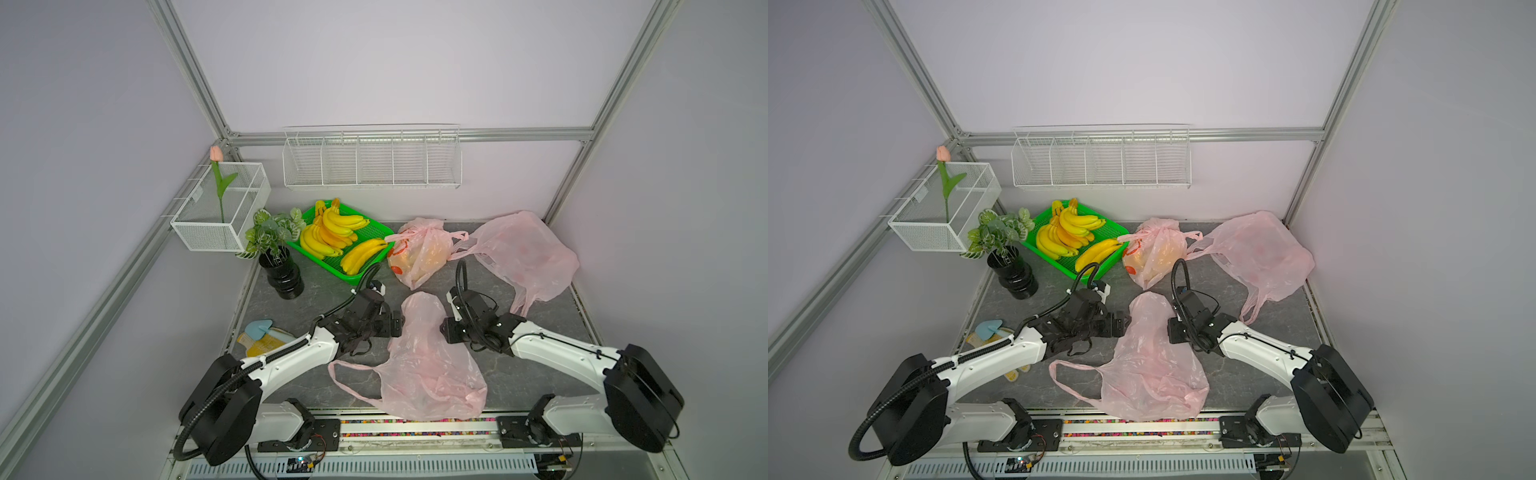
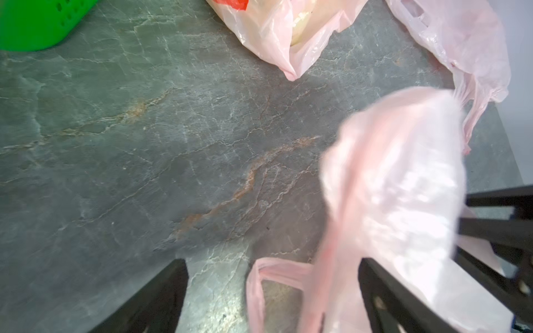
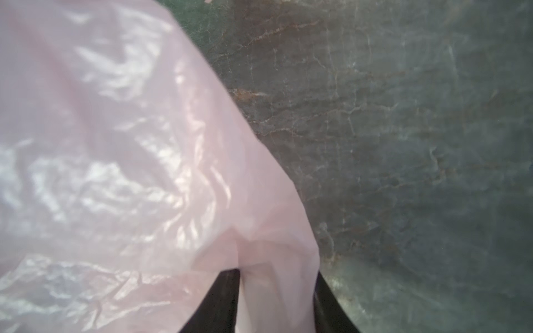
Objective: Place the banana into a plastic bag & tie a knot
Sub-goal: Open the plastic bag at the center of the board.
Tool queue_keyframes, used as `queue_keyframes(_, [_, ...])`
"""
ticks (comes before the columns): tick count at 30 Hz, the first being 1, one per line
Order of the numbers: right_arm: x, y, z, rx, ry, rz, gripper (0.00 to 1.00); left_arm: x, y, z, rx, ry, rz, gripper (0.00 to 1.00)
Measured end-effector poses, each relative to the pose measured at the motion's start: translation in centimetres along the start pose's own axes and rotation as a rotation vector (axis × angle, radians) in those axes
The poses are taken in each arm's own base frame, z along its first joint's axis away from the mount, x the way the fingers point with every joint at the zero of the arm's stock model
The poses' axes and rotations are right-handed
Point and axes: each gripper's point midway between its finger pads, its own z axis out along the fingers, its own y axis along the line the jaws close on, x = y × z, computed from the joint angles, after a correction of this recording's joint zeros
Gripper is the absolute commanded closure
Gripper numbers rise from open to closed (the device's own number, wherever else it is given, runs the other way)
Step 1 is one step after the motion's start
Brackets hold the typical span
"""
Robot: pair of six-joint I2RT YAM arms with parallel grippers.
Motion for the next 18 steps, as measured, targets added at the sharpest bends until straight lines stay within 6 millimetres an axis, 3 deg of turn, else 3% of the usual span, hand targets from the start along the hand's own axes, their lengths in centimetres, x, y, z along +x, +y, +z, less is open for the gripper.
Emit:
queue_keyframes(7, [-5.8,0.0,-0.9,-0.015,-0.124,-0.087,0.9,0.0,0.7,-2.3,-0.005,-0.057,-0.024,0.11])
queue_keyframes(10, [-6.6,0.2,-1.1,-0.02,-0.146,-0.119,0.93,1.1,1.4,-2.8,-0.006,-0.057,-0.045,0.11])
queue_keyframes(12, [-6.6,0.4,-1.1,-0.032,-0.148,-0.131,0.93,1.9,1.8,-3.1,0.004,-0.061,-0.057,0.04])
queue_keyframes(18, [-6.9,3.0,-2.3,-0.192,-0.215,-0.15,0.93,3.5,1.3,-2.2,0.089,-0.053,-0.062,0.0])
